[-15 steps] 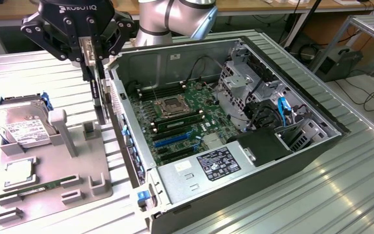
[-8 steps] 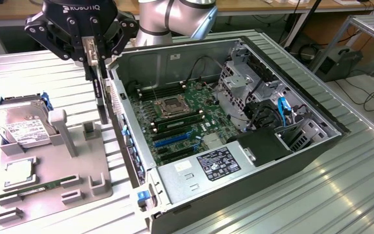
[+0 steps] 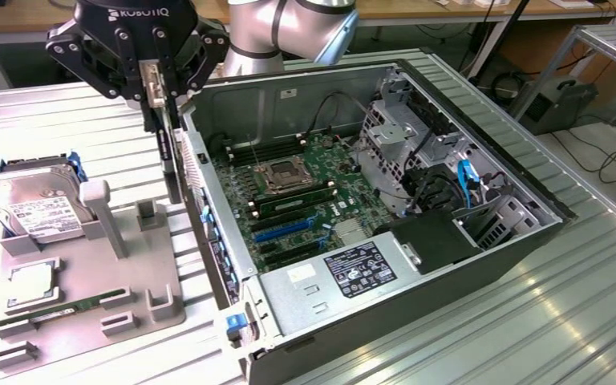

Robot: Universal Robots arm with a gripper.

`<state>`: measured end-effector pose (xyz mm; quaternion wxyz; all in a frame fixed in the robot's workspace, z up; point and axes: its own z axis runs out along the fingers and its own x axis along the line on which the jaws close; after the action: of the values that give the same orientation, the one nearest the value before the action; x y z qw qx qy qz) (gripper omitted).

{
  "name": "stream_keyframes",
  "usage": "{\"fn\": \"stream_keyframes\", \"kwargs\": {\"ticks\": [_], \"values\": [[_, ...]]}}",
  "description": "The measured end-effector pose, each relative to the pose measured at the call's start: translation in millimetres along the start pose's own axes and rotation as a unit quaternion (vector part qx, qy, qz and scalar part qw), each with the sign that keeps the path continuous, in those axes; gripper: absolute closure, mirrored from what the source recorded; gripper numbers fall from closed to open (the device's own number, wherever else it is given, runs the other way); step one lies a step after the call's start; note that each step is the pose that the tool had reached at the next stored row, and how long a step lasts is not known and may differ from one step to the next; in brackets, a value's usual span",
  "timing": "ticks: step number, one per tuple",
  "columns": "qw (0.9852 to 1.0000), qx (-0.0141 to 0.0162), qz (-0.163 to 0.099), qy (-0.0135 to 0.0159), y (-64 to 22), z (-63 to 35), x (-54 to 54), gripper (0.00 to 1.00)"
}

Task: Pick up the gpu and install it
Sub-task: 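Pick up the gpu and move the gpu toward the slot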

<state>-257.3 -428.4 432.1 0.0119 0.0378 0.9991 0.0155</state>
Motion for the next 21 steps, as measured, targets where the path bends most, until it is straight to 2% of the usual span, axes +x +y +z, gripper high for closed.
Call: {"fn": "stream_keyframes", "kwargs": {"ticks": [21], "values": [[1.0,-0.0001,0.0,0.0,0.7,0.3,-9.0,0.73]]}}
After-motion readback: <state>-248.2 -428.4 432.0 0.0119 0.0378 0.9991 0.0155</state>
